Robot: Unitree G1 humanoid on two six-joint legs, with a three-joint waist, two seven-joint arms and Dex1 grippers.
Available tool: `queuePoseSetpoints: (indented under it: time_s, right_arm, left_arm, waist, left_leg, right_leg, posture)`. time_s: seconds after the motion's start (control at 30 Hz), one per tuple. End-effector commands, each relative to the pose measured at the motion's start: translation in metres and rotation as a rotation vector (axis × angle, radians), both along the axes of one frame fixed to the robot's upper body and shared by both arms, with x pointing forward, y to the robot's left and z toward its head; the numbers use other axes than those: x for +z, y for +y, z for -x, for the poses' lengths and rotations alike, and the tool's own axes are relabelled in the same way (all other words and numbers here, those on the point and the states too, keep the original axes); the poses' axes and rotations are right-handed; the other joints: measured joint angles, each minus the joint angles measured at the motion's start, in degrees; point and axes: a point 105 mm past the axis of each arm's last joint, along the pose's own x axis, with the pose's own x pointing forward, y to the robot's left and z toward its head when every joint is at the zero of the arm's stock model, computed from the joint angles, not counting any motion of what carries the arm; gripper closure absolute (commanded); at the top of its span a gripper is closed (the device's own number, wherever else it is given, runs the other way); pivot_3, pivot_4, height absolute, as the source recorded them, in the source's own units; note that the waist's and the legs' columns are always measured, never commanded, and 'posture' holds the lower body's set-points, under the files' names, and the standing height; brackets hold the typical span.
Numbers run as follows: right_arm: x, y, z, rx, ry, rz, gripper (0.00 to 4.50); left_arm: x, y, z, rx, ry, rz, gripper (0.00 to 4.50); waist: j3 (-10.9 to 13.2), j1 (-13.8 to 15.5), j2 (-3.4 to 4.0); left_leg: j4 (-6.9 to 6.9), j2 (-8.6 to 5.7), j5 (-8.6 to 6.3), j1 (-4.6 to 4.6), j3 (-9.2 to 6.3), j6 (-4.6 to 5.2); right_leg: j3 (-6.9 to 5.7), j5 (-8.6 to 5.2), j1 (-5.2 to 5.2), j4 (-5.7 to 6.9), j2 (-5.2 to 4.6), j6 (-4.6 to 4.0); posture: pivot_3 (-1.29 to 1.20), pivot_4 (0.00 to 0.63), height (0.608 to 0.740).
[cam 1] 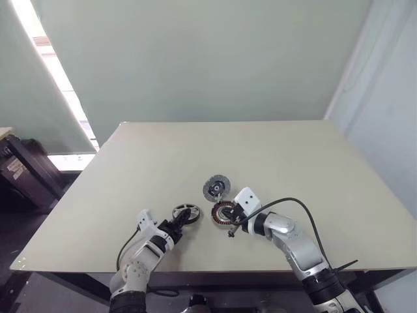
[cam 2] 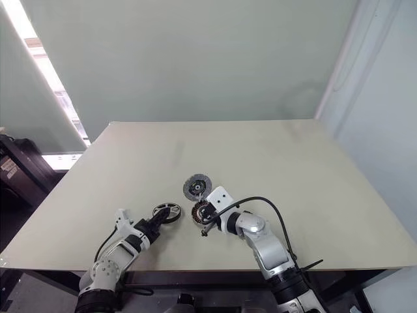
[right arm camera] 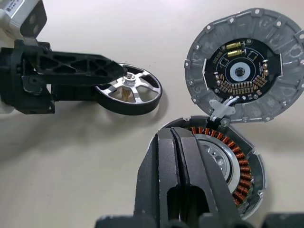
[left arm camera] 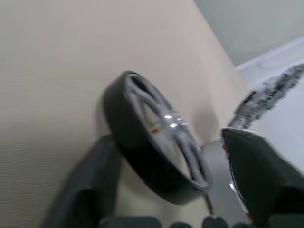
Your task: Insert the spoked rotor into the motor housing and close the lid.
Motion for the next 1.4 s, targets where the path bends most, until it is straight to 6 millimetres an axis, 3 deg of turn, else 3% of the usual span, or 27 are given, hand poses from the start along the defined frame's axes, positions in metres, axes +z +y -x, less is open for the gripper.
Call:
queuePoseSetpoints:
  time_s: [0.03,0.13,0.37,0.57,0.67,0.83,0.97,1.13,1.4]
  right_arm:
    - [0.021,0.002,-0.003,0.001,-0.065,-0.042,4.5]
    - [0.022,0.001,-0.003,-0.002,-0.067,-0.04,4.5]
    - [0.022,0.001,-0.003,-0.006,-0.067,-0.039,4.5]
    - [0.021,-0.001,-0.002,-0.011,-0.067,-0.037,4.5]
    - [0.02,-0.003,-0.003,-0.016,-0.066,-0.035,4.5]
    - [0.016,-0.012,-0.002,-0.039,-0.057,-0.024,4.5]
    - [0.012,-0.021,-0.001,-0.059,-0.047,-0.007,4.5]
    - [0.006,-0.038,0.001,-0.107,-0.031,0.018,4.5]
    - [-0.002,-0.055,0.009,-0.161,-0.002,0.048,4.5]
  left_arm:
    - [-0.001,-0.001,-0.003,0.01,0.015,0.013,2.42]
    - [-0.002,0.001,-0.004,0.03,0.03,0.021,3.32]
    - [-0.001,0.0,-0.006,0.037,0.026,0.031,3.32]
    - [0.032,0.002,-0.007,0.057,-0.129,0.188,3.32]
    - [0.047,0.006,-0.001,0.045,-0.191,0.25,3.32]
    - [0.062,0.003,0.015,0.008,-0.216,0.333,3.32]
    - [0.069,-0.008,0.025,-0.059,-0.217,0.362,3.32]
    - [0.075,-0.039,0.035,-0.188,-0.2,0.388,3.32]
    - [0.069,-0.068,0.021,-0.244,-0.177,0.386,3.32]
  waist:
    - [-0.01,-0.02,-0.04]
    - [-0.02,-0.02,-0.07]
    - [-0.01,-0.03,-0.07]
    - [0.01,-0.08,-0.21]
    - [0.0,-0.19,-0.25]
    - [0.0,-0.12,-0.25]
    - [0.03,-0.05,-0.29]
    - [0.04,-0.03,-0.31]
    - [0.04,0.01,-0.31]
  left_leg:
    - [-0.01,0.0,0.02,-0.04,0.0,0.03]
    - [-0.06,-0.01,0.01,-0.1,-0.01,0.03]
    - [-0.1,0.01,0.01,-0.08,0.0,0.02]
    - [-0.1,0.01,0.01,-0.26,-0.01,0.02]
    - [-0.06,0.01,0.04,-0.91,0.0,0.04]
    - [-0.14,0.02,0.02,-0.92,0.02,0.03]
    - [-0.1,0.01,0.01,-0.9,0.03,0.03]
    - [0.04,0.02,0.01,-0.9,0.04,0.03]
    - [0.05,0.02,0.02,-0.9,0.05,0.04]
  right_leg:
    - [0.0,0.01,-0.04,-0.02,0.0,0.01]
    - [0.0,0.05,-0.09,-0.05,0.0,0.09]
    - [-0.01,0.01,-0.09,-0.05,0.0,0.01]
    - [-0.01,0.02,-0.27,-0.05,0.0,0.04]
    - [0.0,0.11,-0.92,-0.01,0.02,0.14]
    - [0.04,0.14,-0.94,-0.08,0.02,0.09]
    - [0.03,0.12,-0.89,-0.08,0.01,0.07]
    - [0.02,0.06,-0.82,-0.05,0.02,-0.04]
    - [0.02,0.08,-0.83,-0.03,0.05,-0.01]
  posture:
    - [0.0,0.0,0.74]
    - [0.0,0.0,0.74]
    - [0.0,0.0,0.74]
    - [0.0,0.0,0.74]
    - [0.0,0.0,0.74]
    - [0.0,0.0,0.74]
    - [0.0,0.0,0.74]
    - [0.0,0.0,0.74]
    - [0.0,0.0,0.74]
